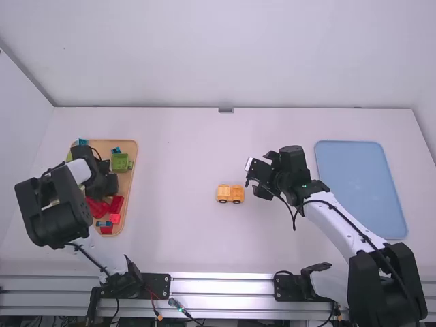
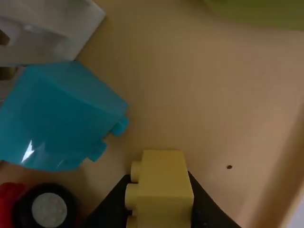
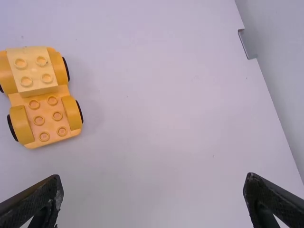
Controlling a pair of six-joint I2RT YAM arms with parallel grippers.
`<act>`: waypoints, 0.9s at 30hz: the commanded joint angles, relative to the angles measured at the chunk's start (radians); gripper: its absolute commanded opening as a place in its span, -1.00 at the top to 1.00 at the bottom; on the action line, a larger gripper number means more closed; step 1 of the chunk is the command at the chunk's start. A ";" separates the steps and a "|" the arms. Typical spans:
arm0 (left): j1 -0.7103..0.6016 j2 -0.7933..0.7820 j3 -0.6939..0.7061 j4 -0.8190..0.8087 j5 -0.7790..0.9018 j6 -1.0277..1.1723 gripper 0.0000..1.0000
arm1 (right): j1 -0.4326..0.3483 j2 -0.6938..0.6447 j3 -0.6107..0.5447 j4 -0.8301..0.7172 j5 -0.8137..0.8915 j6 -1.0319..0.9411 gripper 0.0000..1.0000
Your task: Assemble lego blocks to make yellow taxi
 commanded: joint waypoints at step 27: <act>-0.039 -0.103 0.023 0.031 -0.014 -0.103 0.96 | -0.078 -0.011 -0.003 0.350 -0.273 0.506 -0.98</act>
